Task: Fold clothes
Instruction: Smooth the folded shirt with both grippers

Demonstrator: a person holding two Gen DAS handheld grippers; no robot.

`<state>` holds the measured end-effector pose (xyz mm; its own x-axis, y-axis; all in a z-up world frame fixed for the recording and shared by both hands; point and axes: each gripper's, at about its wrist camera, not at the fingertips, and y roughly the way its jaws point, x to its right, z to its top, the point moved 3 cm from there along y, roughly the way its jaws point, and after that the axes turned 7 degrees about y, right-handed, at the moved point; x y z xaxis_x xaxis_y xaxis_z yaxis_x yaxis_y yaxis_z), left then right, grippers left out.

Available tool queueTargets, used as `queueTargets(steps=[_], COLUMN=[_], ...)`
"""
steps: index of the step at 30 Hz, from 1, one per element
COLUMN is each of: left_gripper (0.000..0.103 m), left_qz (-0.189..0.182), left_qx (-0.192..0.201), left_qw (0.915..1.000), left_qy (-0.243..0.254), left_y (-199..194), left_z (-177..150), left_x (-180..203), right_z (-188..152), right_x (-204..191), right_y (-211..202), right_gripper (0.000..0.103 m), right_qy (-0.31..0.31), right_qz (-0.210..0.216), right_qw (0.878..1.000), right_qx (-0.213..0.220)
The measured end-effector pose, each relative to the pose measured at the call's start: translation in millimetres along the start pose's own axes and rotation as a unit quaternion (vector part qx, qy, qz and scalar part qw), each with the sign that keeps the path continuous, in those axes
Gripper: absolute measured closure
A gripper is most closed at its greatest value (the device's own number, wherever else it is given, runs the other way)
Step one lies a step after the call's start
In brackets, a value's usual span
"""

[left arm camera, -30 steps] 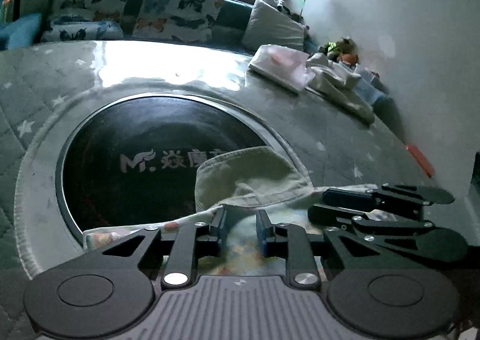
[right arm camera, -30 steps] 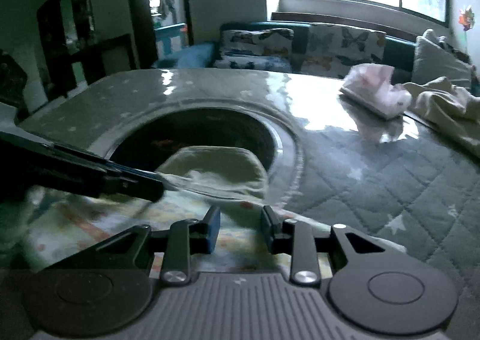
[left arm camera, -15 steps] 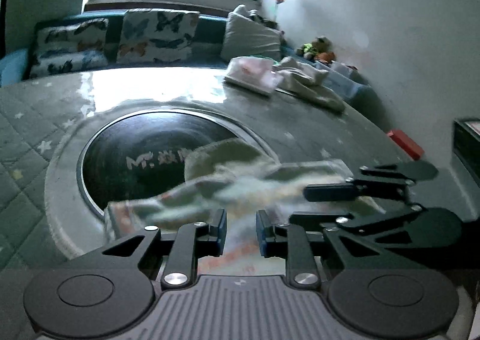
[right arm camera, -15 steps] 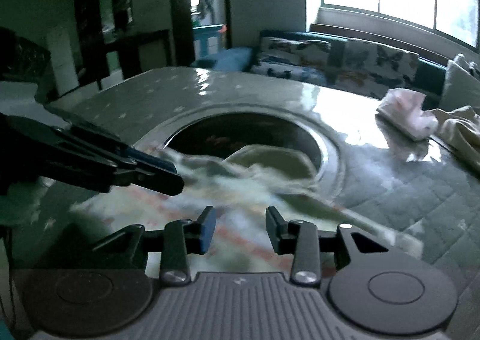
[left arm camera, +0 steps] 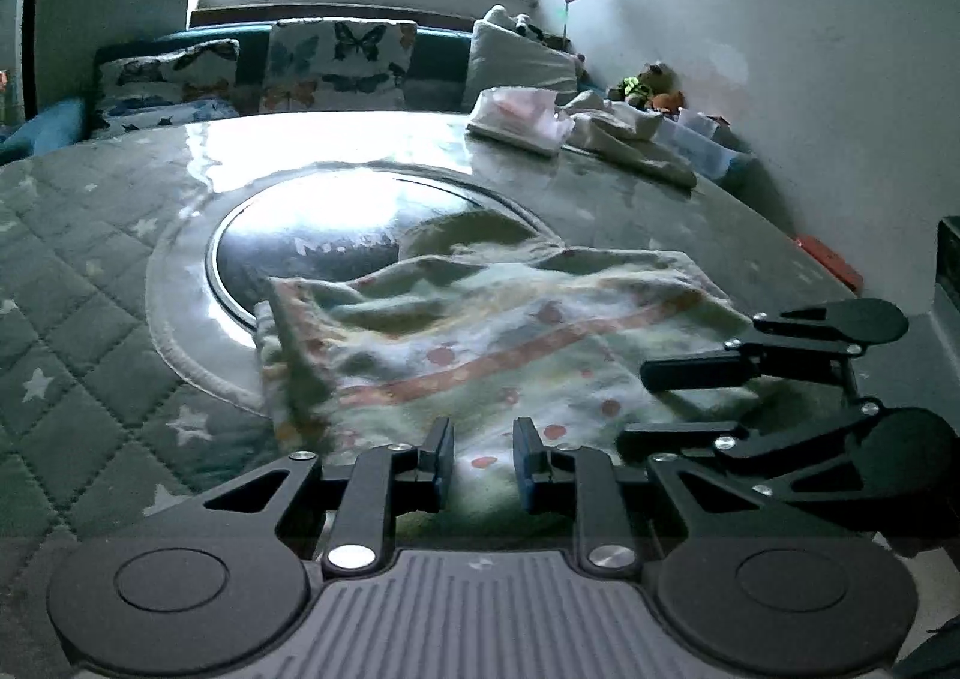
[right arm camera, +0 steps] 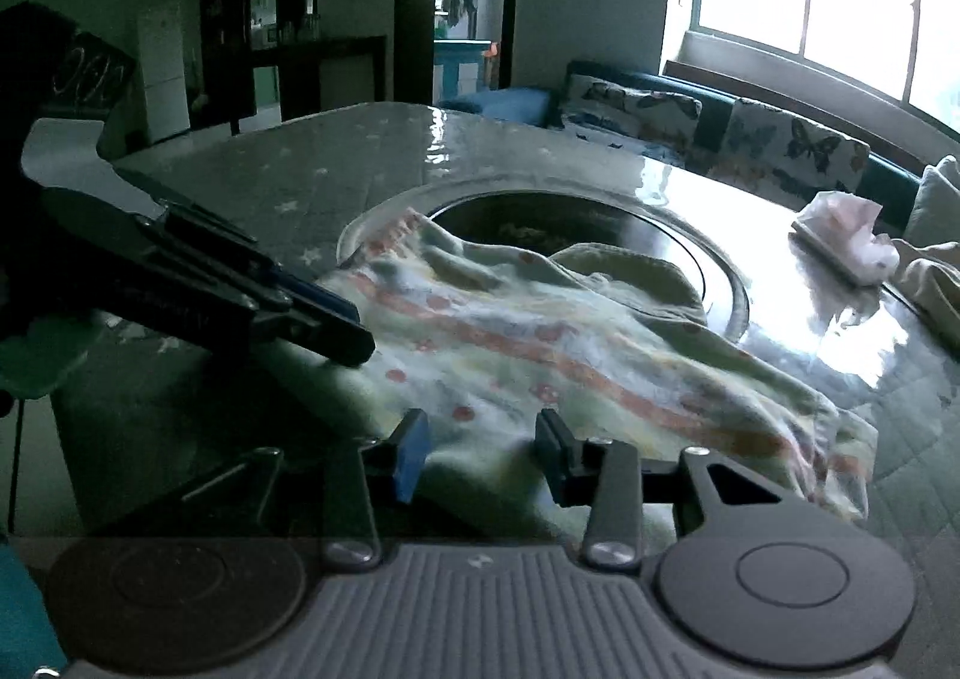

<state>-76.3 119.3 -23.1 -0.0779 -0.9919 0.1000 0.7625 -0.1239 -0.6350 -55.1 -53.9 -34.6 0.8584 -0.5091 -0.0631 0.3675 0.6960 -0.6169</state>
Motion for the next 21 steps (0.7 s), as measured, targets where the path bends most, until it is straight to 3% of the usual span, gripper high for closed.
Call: queueTargets(steps=[8,17,21], left_gripper=[0.078,0.077,0.077], left_qz=[0.002,-0.004,-0.005], left_qx=[-0.003,-0.005,-0.008], left_qw=[0.9999,0.9998,0.9997], left_qy=[-0.013,-0.019,-0.022], left_y=[-1.2,-0.9,-1.5], left_z=[-8.8,-9.6,-8.7], left_x=[-6.6,-8.9,-9.2], right_z=[-11.5,-29.5,-27.7], right_x=[17.3,71.9,88.2], right_y=[-12.0,-34.9,-46.2], right_gripper=[0.065,0.065,0.071], right_qy=[0.048,0.124,0.148], right_qz=[0.004,-0.060,-0.071], right_qw=[0.999,0.990,0.986], right_qx=[-0.003,-0.004,0.001])
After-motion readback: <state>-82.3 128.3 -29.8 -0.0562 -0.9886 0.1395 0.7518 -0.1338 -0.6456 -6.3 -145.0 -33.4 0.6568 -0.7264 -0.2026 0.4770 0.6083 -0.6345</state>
